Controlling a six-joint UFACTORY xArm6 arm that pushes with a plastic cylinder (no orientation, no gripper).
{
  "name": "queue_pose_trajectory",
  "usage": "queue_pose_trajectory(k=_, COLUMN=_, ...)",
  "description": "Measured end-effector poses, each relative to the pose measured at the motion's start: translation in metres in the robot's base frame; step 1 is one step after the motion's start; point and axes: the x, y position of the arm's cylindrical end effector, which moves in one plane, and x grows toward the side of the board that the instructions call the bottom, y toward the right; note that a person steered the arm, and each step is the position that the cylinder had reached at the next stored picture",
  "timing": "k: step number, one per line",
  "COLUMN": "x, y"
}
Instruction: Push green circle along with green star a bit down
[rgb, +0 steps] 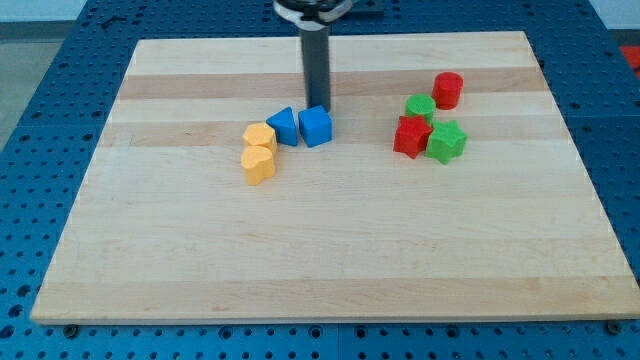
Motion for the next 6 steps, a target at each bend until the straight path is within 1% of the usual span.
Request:
queue_pose_trajectory(k=1, x=0.000, y=0.051)
queue_pose_trajectory(k=3, x=-0.006, y=0.112)
queue_pose_trajectory(k=4, x=-0.004, y=0.131)
queue_pose_trajectory(k=6, x=0.043, y=0.134)
